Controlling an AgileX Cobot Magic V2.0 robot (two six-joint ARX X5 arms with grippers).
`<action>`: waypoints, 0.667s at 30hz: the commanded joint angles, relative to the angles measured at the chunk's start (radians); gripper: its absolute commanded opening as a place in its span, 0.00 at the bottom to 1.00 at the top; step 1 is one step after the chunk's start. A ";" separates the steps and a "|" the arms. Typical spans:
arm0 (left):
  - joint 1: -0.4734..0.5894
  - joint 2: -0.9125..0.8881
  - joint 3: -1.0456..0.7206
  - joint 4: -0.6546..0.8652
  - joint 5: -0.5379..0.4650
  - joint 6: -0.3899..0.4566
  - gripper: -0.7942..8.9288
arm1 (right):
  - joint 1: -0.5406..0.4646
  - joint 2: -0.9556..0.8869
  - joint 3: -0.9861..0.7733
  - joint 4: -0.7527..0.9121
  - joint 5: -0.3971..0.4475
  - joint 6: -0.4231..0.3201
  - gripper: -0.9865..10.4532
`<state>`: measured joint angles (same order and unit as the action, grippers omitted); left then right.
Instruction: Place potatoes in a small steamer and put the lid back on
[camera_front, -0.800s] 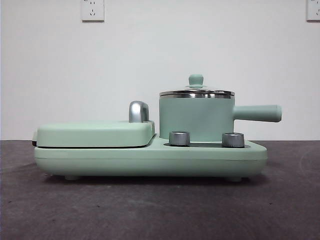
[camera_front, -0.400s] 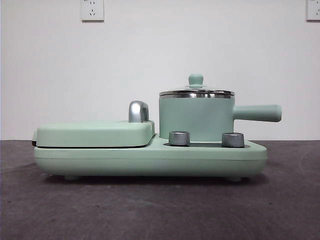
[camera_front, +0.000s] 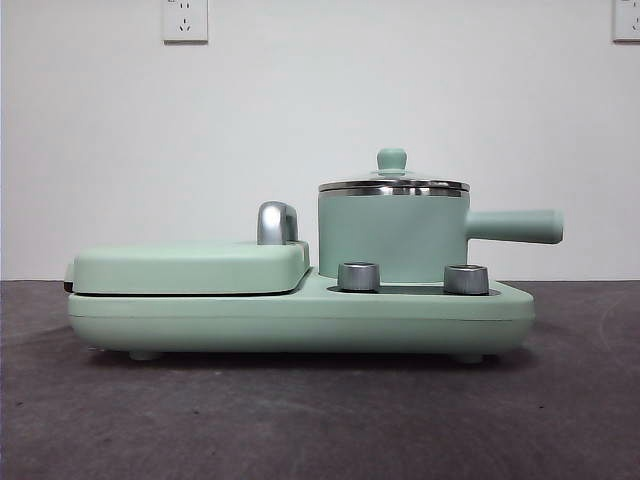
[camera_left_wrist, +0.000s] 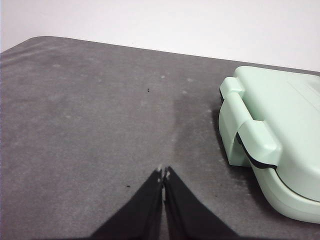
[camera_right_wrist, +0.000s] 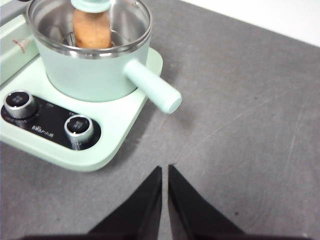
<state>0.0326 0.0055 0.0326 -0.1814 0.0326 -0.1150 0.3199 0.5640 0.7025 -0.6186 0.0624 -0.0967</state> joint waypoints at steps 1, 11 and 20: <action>0.000 -0.002 -0.019 -0.005 0.010 0.017 0.09 | 0.000 -0.012 -0.031 0.058 0.036 0.020 0.10; 0.000 -0.002 -0.019 -0.006 0.011 0.017 0.09 | -0.188 -0.356 -0.480 0.416 0.058 0.089 0.10; 0.000 -0.002 -0.019 -0.005 0.010 0.017 0.09 | -0.286 -0.560 -0.691 0.481 0.010 0.145 0.10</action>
<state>0.0326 0.0051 0.0326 -0.1810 0.0330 -0.1150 0.0364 -0.0017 0.0162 -0.1429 0.0772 0.0101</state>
